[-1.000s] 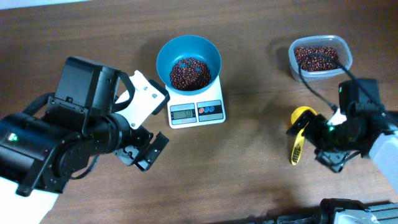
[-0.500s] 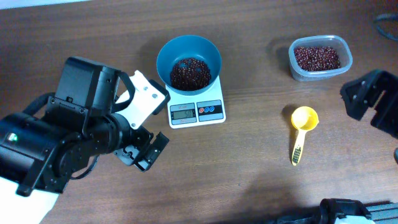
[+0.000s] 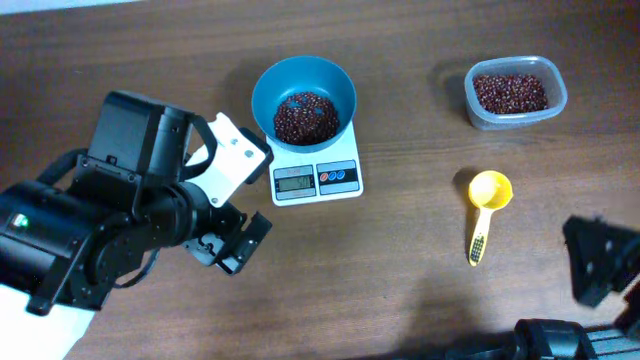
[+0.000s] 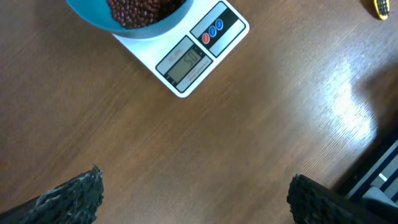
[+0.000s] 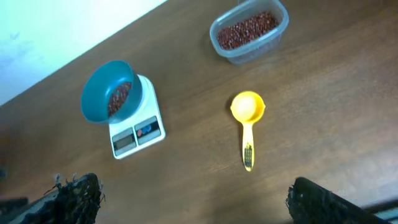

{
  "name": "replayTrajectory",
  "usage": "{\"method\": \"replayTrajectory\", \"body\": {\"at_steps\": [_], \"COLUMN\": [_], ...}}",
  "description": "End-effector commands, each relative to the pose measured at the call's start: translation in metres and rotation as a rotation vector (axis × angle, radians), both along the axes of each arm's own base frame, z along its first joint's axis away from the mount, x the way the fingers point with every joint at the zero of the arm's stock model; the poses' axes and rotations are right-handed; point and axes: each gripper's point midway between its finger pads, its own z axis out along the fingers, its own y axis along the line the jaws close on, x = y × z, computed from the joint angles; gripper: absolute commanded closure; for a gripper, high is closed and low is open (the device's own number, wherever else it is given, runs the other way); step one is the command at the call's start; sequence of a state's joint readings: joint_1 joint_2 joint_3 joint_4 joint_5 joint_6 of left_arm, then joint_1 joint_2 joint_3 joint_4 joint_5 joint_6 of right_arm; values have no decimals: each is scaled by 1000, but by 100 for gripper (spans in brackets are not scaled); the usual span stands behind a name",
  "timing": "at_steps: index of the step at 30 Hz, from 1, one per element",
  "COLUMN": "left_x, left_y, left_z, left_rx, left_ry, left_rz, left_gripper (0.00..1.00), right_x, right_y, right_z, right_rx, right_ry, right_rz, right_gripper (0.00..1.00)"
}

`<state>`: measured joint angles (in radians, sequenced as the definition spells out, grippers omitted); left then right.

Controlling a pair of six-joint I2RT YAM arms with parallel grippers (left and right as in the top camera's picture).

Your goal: Scoop item into bowl and weigh 50g on scale

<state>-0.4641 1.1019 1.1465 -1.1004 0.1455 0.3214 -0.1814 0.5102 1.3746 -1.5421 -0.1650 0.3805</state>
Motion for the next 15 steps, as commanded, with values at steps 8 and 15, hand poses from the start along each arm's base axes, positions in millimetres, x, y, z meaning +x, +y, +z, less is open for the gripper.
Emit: {"method": "replayTrajectory", "body": {"at_steps": [8,15], "left_x": [1,1], "left_y": [-1,-1], "left_z": [5,5], "left_rx": [-14,-14], "left_ry": [-7,-8], "left_rz": [5,4], "left_gripper": [1,1], "right_x": [5,88], "right_y": [23,21], "right_z": [-21,-65], "right_rx": [-191,-303], "right_ry": [-486,-567], "right_rz": [241,321], "right_gripper": [1,1]}}
